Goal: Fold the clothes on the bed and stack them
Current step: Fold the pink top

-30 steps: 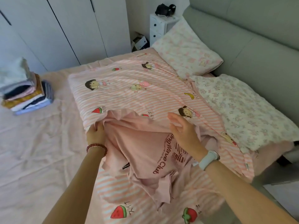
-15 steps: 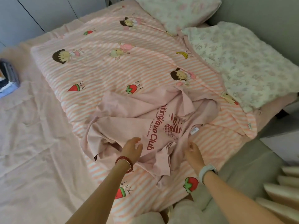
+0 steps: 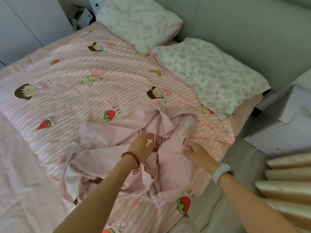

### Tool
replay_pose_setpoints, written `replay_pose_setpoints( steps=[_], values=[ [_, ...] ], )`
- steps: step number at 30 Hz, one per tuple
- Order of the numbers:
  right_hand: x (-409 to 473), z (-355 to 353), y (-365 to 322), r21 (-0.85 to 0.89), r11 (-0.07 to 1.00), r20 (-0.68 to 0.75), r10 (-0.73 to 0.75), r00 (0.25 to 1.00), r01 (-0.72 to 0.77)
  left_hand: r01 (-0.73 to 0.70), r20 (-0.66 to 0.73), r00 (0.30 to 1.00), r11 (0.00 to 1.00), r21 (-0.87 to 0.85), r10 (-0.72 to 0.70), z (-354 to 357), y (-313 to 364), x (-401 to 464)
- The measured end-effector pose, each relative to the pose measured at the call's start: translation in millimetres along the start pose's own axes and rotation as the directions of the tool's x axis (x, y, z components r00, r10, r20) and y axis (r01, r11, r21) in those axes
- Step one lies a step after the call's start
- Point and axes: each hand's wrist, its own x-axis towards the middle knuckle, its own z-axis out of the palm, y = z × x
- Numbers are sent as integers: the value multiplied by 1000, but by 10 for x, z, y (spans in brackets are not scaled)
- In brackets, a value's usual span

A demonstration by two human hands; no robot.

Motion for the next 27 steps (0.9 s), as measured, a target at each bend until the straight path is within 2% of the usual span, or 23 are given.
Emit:
replay_pose_setpoints(
  steps=[2, 4, 6, 8, 11, 13, 15, 17, 19, 21, 22, 24, 27],
  values=[
    [-85, -229, -60, -138, 990, 111, 22, 994, -6, -98, 62, 993, 995, 34, 96, -11, 240, 83],
    [-204, -333, -59, -159, 987, 153, 45, 987, -21, -175, 128, 978, 983, 59, 167, 86, 426, 115],
    [-339, -355, -12, 45, 996, 103, 78, 992, -83, -193, 207, 961, 981, 34, 182, 259, 537, 73],
    [-447, -350, 48, 257, 963, 3, 81, 997, -79, -134, 299, 942, 987, -85, 154, 458, 560, -57],
    [-531, -370, 75, 397, 917, -51, 64, 997, -39, -10, 382, 918, 970, -243, 105, 727, 515, -356],
    [-535, -351, 27, 409, 913, -30, 9, 1000, 4, -13, 269, 961, 980, -200, 68, 882, 535, -529],
    [-526, -323, -82, 405, 912, -7, -75, 997, 71, -5, 29, 1000, 979, -204, 11, 949, 569, -563],
    [-493, -302, -186, 430, 893, -51, -125, 991, 134, -6, -174, 983, 945, -327, -54, 869, 548, -473],
    [-417, -304, -203, 451, 873, -195, -106, 975, 185, -26, -265, 958, 891, -454, -107, 666, 424, -364],
    [-323, -301, -178, 323, 920, -286, -129, 949, 223, -52, -285, 954, 879, -474, -97, 369, 320, -329],
    [-289, -276, -189, 214, 948, -261, -176, 949, 234, -69, -288, 954, 879, -472, -80, 210, 302, -338],
    [-147, -178, -201, -36, 959, -146, -284, 948, 282, -101, -312, 948, 880, -463, -56, -103, 264, -364],
    [137, 104, -284, -326, 896, 25, -312, 950, 303, -132, -357, 933, 885, -447, -41, -545, 226, -451]
  ],
)
